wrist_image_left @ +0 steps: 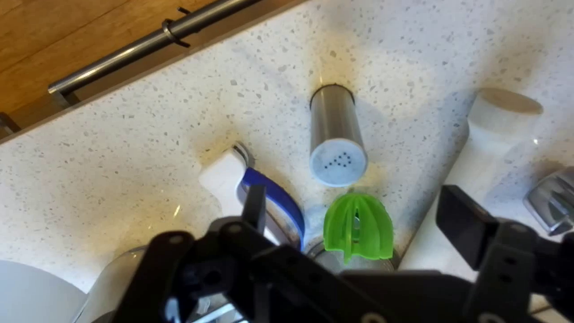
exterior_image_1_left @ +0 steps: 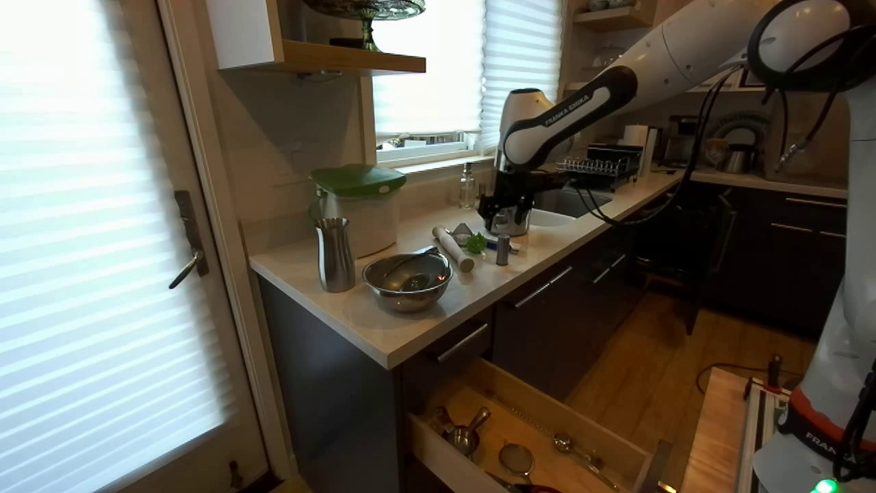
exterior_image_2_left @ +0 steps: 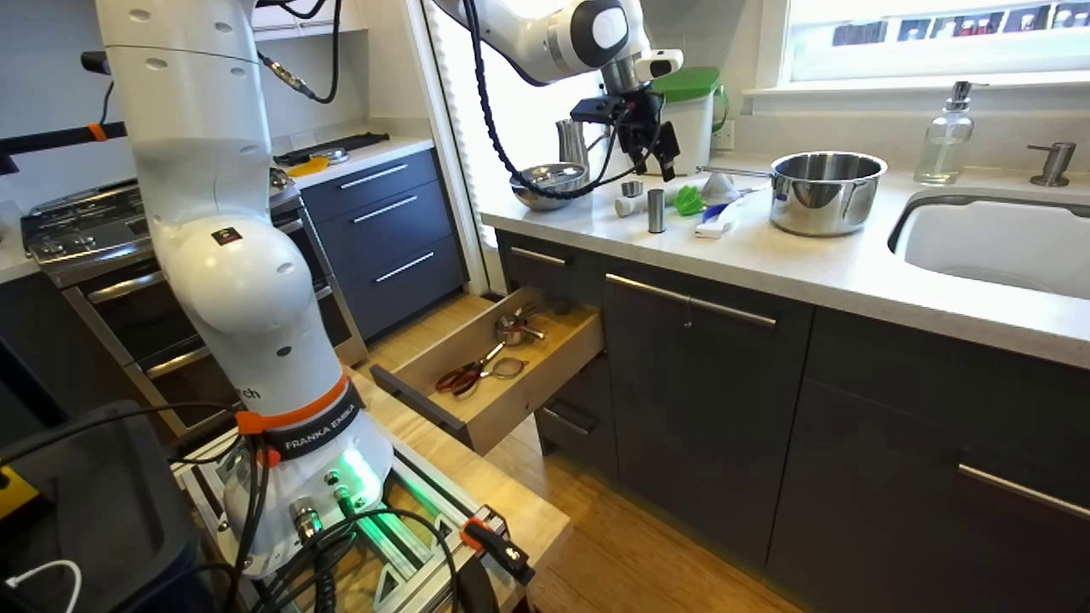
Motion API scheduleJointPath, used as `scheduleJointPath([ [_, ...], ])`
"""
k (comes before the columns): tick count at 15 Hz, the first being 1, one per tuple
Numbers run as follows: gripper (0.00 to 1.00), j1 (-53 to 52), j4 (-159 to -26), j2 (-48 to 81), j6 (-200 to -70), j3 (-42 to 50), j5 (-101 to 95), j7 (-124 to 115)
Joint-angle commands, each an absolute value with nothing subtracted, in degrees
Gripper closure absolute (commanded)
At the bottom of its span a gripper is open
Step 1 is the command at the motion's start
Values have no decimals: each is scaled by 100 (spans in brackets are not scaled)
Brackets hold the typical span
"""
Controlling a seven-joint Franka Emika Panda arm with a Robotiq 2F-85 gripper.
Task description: Move the silver cup from the drawer to the countertop
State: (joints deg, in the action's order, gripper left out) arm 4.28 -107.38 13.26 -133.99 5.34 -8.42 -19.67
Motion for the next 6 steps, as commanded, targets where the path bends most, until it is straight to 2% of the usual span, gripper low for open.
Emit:
scheduleJointPath([
  [1,0,280,-11215,716,-13662,405,-527,-1696],
  [5,0,26,-12448,-159,-14004,-65,30,-661],
  [6,0,105,-11602,406,-13704,79,-207,-1048],
])
